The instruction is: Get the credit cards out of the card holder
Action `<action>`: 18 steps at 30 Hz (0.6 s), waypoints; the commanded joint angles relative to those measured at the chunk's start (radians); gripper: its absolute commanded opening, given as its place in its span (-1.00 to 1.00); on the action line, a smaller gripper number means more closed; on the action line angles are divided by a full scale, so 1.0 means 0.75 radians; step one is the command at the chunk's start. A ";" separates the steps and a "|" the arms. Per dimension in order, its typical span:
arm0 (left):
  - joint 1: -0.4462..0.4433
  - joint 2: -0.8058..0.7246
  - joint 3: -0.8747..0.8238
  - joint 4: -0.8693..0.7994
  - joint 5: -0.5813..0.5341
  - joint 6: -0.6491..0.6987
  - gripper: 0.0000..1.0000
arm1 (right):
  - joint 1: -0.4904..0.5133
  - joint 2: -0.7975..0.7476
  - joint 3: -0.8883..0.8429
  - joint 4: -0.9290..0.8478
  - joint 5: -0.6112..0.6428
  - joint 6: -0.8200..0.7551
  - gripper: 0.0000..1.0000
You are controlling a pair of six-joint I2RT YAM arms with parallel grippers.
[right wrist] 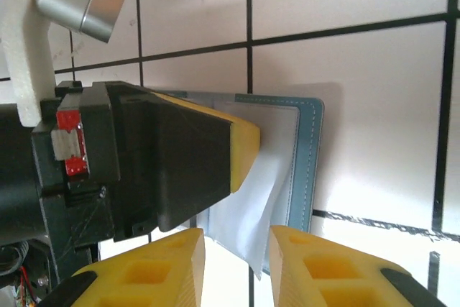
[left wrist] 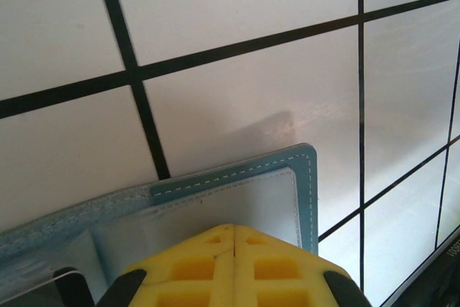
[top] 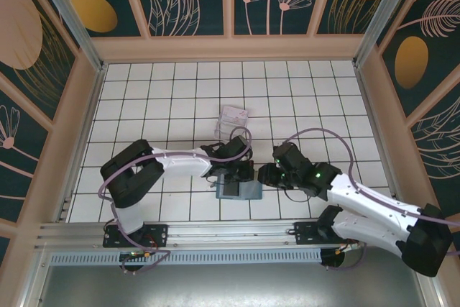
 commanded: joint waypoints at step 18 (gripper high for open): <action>-0.003 -0.363 -0.142 -0.115 -0.262 -0.008 -0.97 | 0.021 0.119 0.055 0.196 -0.200 0.098 -0.37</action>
